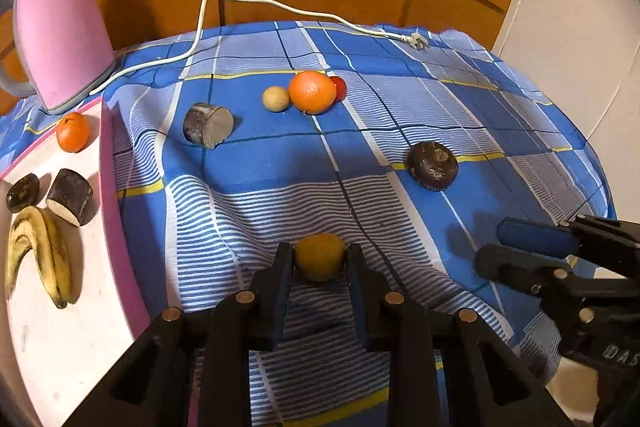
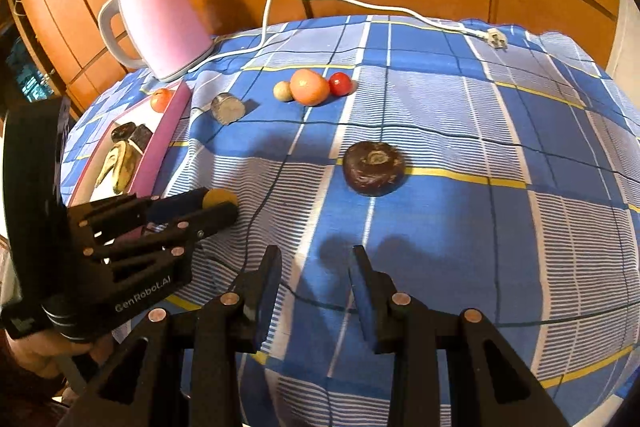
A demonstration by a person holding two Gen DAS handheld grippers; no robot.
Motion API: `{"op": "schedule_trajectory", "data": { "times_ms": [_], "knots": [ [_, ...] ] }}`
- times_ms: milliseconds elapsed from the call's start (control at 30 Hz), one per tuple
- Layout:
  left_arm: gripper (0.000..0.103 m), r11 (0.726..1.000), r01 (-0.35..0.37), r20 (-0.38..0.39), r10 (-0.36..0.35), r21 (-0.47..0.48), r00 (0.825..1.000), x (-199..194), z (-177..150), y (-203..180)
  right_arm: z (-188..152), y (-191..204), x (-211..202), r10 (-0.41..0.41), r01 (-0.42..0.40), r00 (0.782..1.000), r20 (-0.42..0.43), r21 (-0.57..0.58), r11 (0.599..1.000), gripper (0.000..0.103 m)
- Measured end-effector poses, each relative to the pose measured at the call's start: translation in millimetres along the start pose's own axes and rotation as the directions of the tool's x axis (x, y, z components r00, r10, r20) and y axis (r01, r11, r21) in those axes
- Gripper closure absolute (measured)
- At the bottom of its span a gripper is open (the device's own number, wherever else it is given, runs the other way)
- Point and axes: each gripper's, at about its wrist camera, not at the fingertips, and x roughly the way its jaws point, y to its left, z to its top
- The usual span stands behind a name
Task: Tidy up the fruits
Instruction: 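Close the left tool on the small yellow round fruit, then lift the yellow fruit with the left tool while the right tool grasps the red cherry tomato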
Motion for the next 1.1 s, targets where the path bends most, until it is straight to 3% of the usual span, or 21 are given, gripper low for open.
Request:
{"op": "schedule_trajectory", "data": {
  "times_ms": [667,1100],
  "knots": [
    [0.076,1.000,0.019,0.038,-0.019,0.005,0.999,2,-10,2,27,-26,-8,-0.044,0.042,0.999,0.018,0.068,0.997,0.068],
    [0.076,0.999,0.022,0.059,-0.023,0.029,0.998,0,-13,0,114,-45,45,0.154,-0.144,0.988,-0.029,0.227,0.963,0.068]
  ]
}}
